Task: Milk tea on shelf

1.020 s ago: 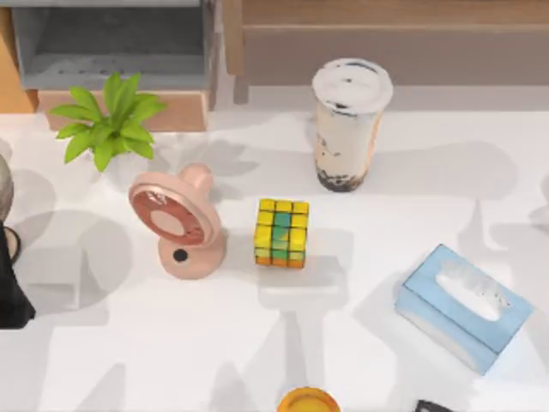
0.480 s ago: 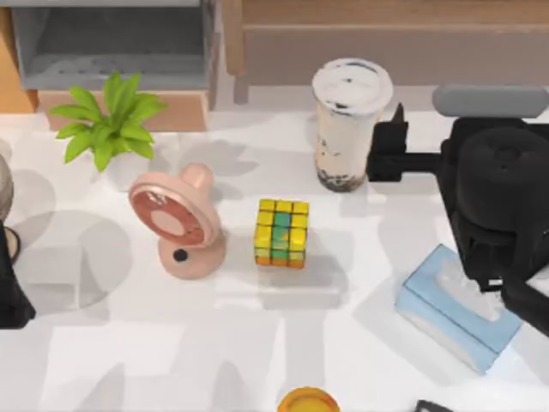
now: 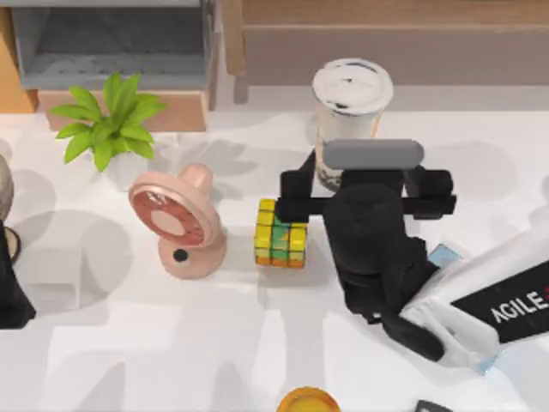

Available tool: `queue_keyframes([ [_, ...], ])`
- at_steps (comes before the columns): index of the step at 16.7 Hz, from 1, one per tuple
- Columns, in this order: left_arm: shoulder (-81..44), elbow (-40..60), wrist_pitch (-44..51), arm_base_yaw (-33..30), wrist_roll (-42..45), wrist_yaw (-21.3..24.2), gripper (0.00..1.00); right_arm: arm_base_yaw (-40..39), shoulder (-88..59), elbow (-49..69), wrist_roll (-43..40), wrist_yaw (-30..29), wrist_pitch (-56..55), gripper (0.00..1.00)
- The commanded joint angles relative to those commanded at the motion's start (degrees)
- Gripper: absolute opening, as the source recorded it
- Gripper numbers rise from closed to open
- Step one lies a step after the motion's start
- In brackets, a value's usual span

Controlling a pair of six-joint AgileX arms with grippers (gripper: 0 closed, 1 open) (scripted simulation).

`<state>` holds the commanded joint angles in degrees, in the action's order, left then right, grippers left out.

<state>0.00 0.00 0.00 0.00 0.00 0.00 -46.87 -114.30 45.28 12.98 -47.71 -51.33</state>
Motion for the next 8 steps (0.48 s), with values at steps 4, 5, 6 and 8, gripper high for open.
queue_keyframes([
  [4,0.00,0.00,0.00,0.00,0.00,0.00,1.00,-0.18,-0.44,0.20,0.04,-0.20,-0.22,1.00],
  [5,0.00,0.00,0.00,0.00,0.00,0.00,1.00,0.07,-0.31,-0.06,0.00,-0.07,-0.07,1.00],
  [6,0.00,0.00,0.00,0.00,0.00,0.00,1.00,0.16,-0.43,0.13,-0.03,0.03,-0.08,1.00],
  [8,0.00,0.00,0.00,0.00,0.00,0.00,1.00,1.15,-1.82,2.01,-0.45,1.03,-0.10,1.00],
])
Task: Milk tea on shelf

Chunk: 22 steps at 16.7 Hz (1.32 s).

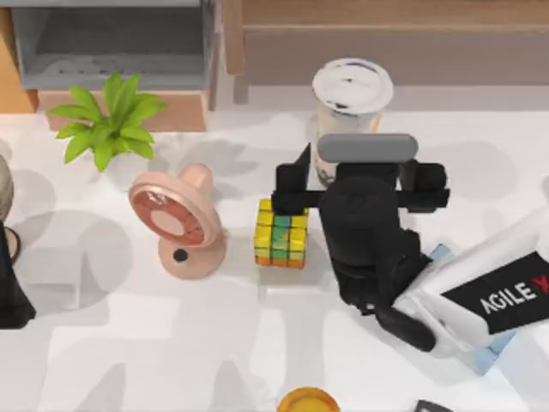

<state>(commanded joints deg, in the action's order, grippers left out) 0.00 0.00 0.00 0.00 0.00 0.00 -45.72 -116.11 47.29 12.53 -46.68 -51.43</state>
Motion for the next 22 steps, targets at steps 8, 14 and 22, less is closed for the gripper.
queue_keyframes([
  [8,0.00,0.00,0.00,0.00,0.00,0.00,1.00,7.08,-9.71,12.22,-2.84,6.66,0.44,1.00],
  [14,0.00,0.00,0.00,0.00,0.00,0.00,1.00,7.24,-9.92,12.48,-2.89,6.81,0.46,0.85],
  [22,0.00,0.00,0.00,0.00,0.00,0.00,1.00,7.24,-9.92,12.48,-2.89,6.81,0.46,0.25],
])
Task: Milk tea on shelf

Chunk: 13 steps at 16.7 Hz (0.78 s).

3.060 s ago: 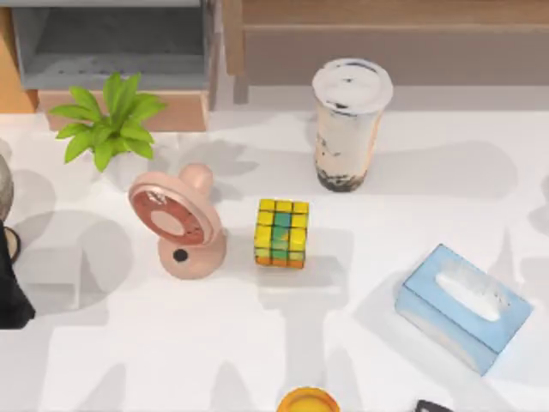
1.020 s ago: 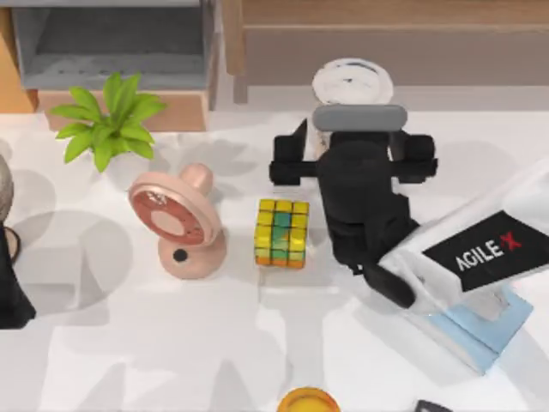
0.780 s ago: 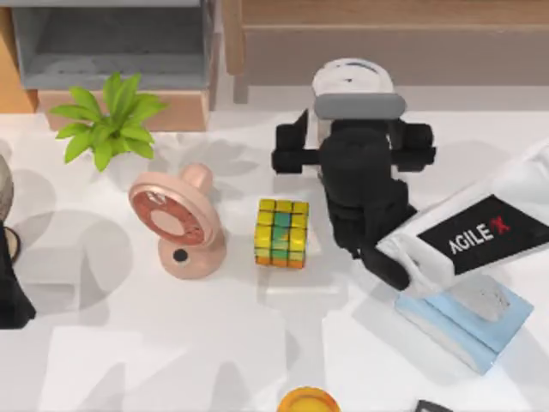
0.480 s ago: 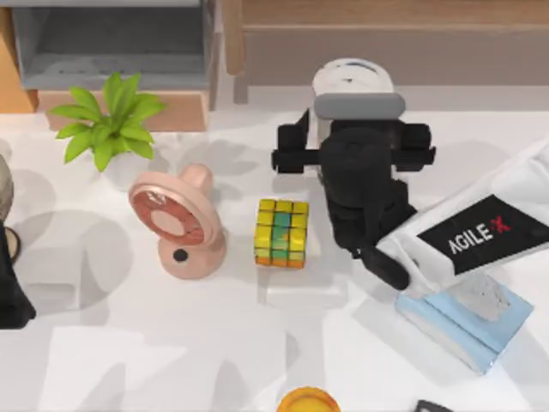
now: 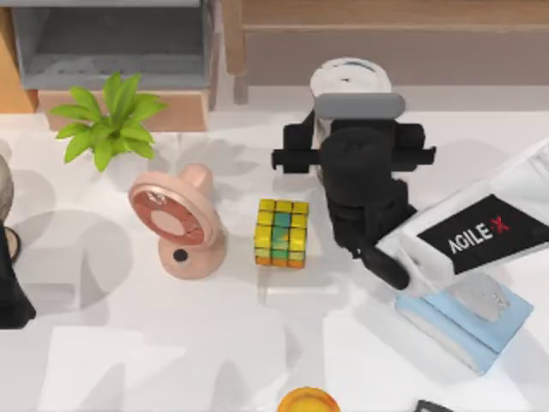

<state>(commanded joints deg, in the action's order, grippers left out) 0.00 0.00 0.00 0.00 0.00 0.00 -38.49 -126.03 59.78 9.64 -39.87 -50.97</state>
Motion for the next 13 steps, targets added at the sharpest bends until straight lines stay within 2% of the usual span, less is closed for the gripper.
queue_keyframes([
  [3,0.00,0.00,0.00,0.00,0.00,0.00,1.00,0.00,0.00,0.00,0.00,0.00,0.00,0.02],
  [4,0.00,0.00,0.00,0.00,0.00,0.00,1.00,0.00,0.00,0.00,0.00,0.00,0.00,0.00],
  [13,0.00,0.00,0.00,0.00,0.00,0.00,1.00,-0.14,0.26,-0.01,0.07,-0.01,0.15,0.00],
])
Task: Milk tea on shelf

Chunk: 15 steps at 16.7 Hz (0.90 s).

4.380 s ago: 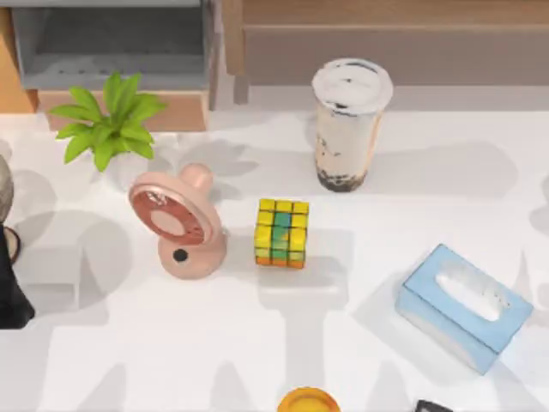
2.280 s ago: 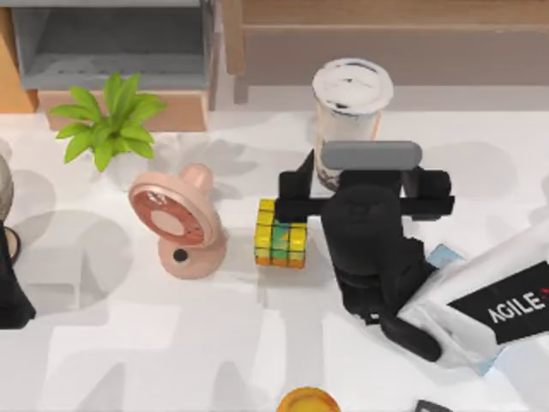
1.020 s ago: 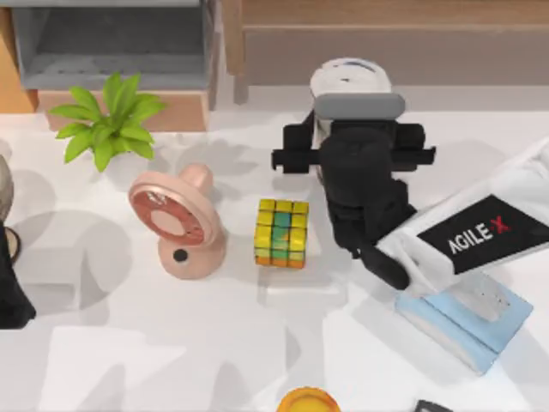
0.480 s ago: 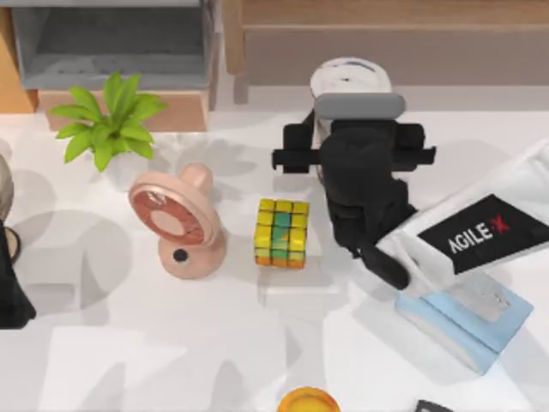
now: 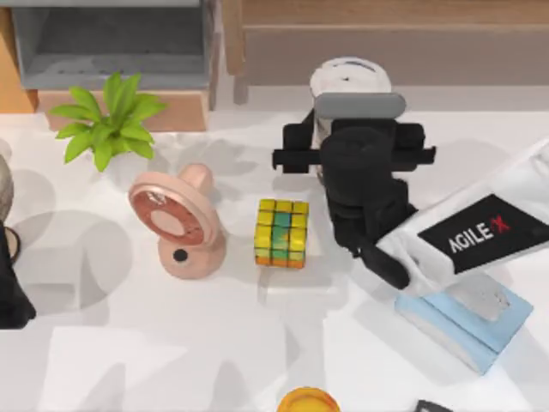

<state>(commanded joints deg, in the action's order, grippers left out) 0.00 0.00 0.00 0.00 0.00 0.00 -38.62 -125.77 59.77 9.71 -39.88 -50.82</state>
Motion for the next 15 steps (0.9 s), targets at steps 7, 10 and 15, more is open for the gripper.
queue_keyframes([
  [7,0.00,0.00,0.00,0.00,0.00,0.00,1.00,0.01,1.39,0.05,0.09,0.03,1.70,0.00],
  [10,0.00,0.00,0.00,0.00,0.00,0.00,1.00,0.19,3.21,1.36,-0.16,0.72,2.03,0.00],
  [15,0.00,0.00,0.00,0.00,0.00,0.00,1.00,3.45,12.69,5.60,-1.91,6.22,8.45,0.00],
])
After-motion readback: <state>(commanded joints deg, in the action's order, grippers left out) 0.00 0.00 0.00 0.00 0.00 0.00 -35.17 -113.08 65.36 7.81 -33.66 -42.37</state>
